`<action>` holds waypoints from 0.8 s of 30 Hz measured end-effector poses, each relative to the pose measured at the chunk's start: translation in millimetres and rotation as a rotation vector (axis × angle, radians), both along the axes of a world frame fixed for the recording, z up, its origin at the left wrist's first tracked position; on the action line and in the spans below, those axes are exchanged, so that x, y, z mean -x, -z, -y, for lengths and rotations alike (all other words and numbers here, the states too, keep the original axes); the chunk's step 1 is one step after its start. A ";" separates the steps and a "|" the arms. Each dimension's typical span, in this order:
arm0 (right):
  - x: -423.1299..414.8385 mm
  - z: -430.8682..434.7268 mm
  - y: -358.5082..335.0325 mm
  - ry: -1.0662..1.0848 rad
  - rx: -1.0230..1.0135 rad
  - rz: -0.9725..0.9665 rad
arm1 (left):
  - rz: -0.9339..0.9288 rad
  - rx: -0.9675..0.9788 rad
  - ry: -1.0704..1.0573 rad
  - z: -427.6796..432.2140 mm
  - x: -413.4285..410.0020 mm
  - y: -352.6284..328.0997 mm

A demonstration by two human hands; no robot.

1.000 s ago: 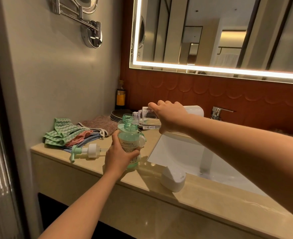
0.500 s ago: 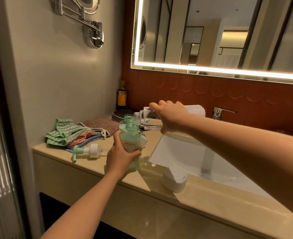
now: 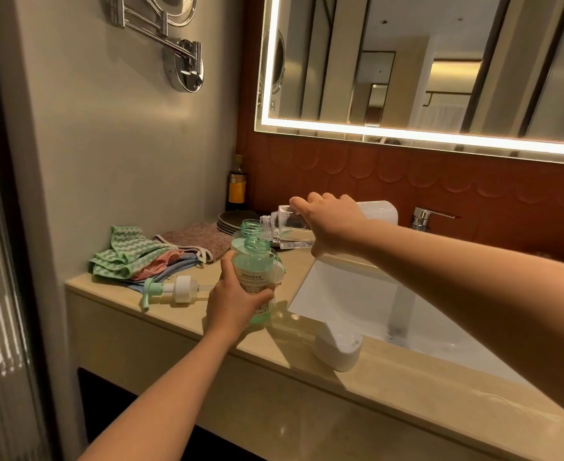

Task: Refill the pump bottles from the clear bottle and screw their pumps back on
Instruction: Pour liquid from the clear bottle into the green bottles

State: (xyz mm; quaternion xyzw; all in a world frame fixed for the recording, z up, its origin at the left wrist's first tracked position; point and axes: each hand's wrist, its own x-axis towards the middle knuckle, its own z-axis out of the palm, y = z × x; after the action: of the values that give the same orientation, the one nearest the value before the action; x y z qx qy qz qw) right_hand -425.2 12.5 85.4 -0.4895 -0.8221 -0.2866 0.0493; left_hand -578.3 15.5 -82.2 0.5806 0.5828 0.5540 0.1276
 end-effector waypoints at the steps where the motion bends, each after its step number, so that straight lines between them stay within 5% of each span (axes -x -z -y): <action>1: 0.1 0.3 -0.1 -0.002 0.000 0.000 | 0.001 -0.002 0.001 0.2 0.0 0.0; 24: 3.0 1.3 -2.7 0.003 -0.026 0.036 | -0.008 0.003 -0.010 2.6 -1.3 -0.6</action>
State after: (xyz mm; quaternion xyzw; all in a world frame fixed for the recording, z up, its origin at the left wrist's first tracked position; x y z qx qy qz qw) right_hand -428.2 11.2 88.1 -0.4850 -0.8182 -0.3061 0.0404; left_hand -577.0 12.9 -81.6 0.5798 0.5872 0.5513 0.1232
